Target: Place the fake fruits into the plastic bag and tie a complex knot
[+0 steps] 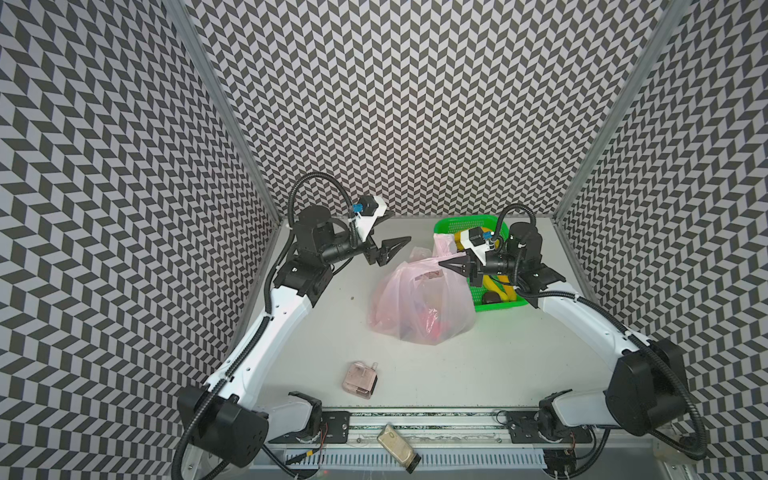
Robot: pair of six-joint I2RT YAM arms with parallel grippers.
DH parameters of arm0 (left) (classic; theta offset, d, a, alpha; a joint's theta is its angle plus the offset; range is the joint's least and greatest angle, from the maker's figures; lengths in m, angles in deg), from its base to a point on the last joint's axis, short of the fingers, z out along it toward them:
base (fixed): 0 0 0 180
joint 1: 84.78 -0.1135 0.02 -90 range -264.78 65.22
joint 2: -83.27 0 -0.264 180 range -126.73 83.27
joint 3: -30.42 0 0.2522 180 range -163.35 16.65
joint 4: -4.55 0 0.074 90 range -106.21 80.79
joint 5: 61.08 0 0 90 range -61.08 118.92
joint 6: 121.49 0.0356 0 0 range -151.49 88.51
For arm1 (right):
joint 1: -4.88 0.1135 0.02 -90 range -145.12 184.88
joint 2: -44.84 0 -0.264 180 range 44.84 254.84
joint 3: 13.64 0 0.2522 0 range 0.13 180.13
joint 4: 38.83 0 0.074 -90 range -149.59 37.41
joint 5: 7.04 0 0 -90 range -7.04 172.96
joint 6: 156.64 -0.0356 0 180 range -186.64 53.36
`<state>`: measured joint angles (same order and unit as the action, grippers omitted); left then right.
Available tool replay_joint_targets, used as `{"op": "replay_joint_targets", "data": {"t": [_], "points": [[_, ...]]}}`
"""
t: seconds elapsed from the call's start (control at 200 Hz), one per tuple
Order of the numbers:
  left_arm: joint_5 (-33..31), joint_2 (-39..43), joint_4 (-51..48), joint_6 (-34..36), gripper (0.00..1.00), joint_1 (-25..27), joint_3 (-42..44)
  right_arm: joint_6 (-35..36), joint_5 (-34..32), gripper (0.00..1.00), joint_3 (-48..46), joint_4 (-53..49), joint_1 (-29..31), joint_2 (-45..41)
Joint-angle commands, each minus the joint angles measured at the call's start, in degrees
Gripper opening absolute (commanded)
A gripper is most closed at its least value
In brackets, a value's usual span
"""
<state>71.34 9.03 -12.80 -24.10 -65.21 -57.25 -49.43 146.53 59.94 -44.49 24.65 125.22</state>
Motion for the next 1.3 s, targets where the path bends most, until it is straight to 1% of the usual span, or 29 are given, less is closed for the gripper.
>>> {"op": "replay_joint_targets", "data": {"t": [0.0, 0.125, 0.23, 0.315, 0.461, 0.536, 0.576, 0.591, 0.686, 0.796, 0.991, 1.081, 1.106, 1.297], "points": [[0.1, -3.1, 3.0, -6.4, 0.83, 0.4, -3.0, 2.6, 0.3, 0.00, -0.3, 1.0, 0.6, -0.9], [1.6, -7.6, 4.6, -7.3, 0.84, 1.6, -6.1, 3.3, 0.9, 0.00, -0.2, 0.6, 0.7, -0.9], [4.0, -11.5, 2.4, -4.1, 0.84, 2.9, -10.3, 3.7, 1.5, 0.00, -0.3, 0.5, 0.9, -1.0], [7.9, -14.1, 1.0, -0.9, 0.85, 3.2, -12.8, 4.3, 2.0, 0.00, -0.3, 0.1, 0.9, -1.0], [14.3, -17.5, -4.3, 5.6, 0.86, 4.1, -17.0, 4.9, 2.7, 0.00, -0.3, -0.3, 0.9, -0.8], [20.2, -18.3, -5.1, 8.5, 0.87, 4.2, -17.1, 5.2, 2.9, 0.00, -0.3, -0.6, 0.9, -0.8], [22.0, -18.3, -5.2, 9.5, 0.88, 4.3, -16.9, 5.7, 2.7, 0.00, -0.2, -1.2, 1.0, -0.8], [23.7, -18.3, -5.3, 9.9, 0.88, 4.4, -16.9, 6.1, 2.4, 0.00, -0.3, -1.5, 1.0, -0.8], [26.1, -18.2, -8.5, 13.8, 0.89, 5.2, -17.8, 7.1, 0.6, 0.00, -0.6, -2.2, 1.3, -1.3], [26.0, -18.0, -13.0, 18.1, 0.91, 6.5, -19.0, 8.0, -0.8, 0.00, -0.6, -2.8, 1.7, -1.5], [23.8, -18.6, -17.5, 20.4, 0.92, 7.7, -21.2, 10.6, -3.8, 0.00, 0.0, -5.4, 2.4, -1.5], [22.7, -19.1, -20.6, 21.9, 0.92, 8.5, -22.6, 10.6, -4.8, 0.00, 0.0, -5.4, 2.5, -1.8], [20.6, -19.0, -21.7, 22.4, 0.92, 8.8, -22.8, 10.6, -5.0, 0.00, 0.0, -5.1, 2.5, -1.8], [13.6, -18.7, -27.3, 25.8, 0.91, 10.8, -21.9, 9.0, -5.8, 0.00, -0.5, -3.0, 2.5, -2.8]]}}
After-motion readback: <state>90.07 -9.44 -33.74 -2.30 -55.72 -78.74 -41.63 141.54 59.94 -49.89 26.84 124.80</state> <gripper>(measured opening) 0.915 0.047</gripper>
